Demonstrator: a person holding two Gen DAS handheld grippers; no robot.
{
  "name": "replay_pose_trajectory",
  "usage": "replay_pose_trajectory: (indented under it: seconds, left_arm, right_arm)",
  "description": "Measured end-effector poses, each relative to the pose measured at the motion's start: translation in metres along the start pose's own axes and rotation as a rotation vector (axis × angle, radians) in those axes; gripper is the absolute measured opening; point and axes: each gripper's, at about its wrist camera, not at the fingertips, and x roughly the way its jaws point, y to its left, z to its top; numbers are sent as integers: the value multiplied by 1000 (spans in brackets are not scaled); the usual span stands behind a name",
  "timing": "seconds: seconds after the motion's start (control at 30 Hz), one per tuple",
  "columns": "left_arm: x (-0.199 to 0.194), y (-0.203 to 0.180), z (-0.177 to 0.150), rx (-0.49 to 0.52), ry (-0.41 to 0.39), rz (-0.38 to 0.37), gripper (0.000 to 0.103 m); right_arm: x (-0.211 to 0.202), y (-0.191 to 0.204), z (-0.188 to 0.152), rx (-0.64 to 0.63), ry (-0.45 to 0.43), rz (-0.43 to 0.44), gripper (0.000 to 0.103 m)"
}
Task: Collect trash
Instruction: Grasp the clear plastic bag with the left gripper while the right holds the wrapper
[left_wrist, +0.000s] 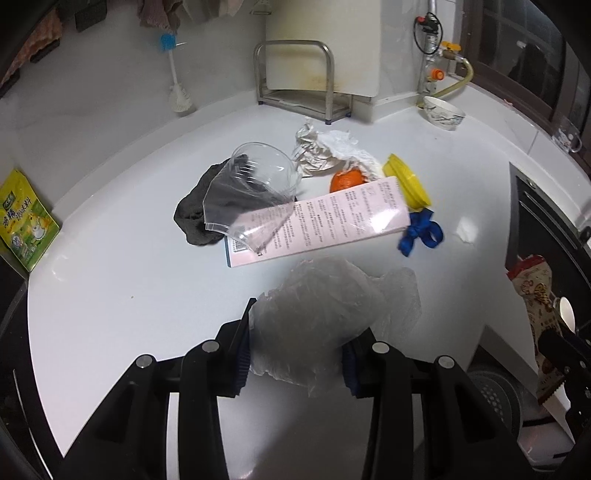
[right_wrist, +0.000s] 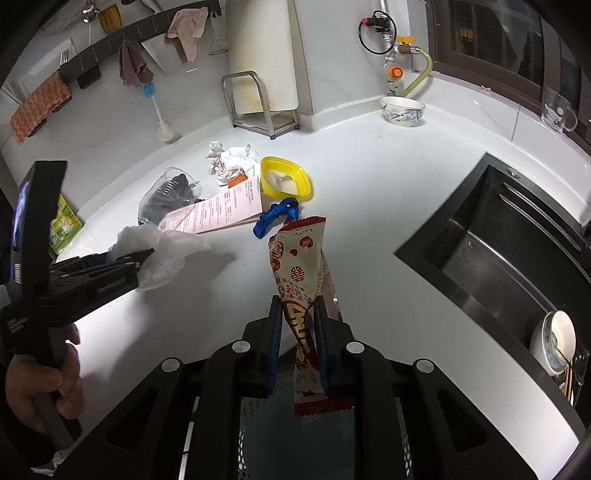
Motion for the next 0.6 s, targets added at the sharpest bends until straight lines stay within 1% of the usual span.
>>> replay_pose_trajectory:
  seconds: [0.3, 0.6]
  left_arm:
    - [-51, -30, -26, 42, -18, -12, 39]
    - [-82, -71, -61, 87, -19, -67, 39]
  right_arm:
    - [-29, -19, -28, 21, 12, 26, 17]
    - [-52, -43, -60, 25, 46, 40, 17]
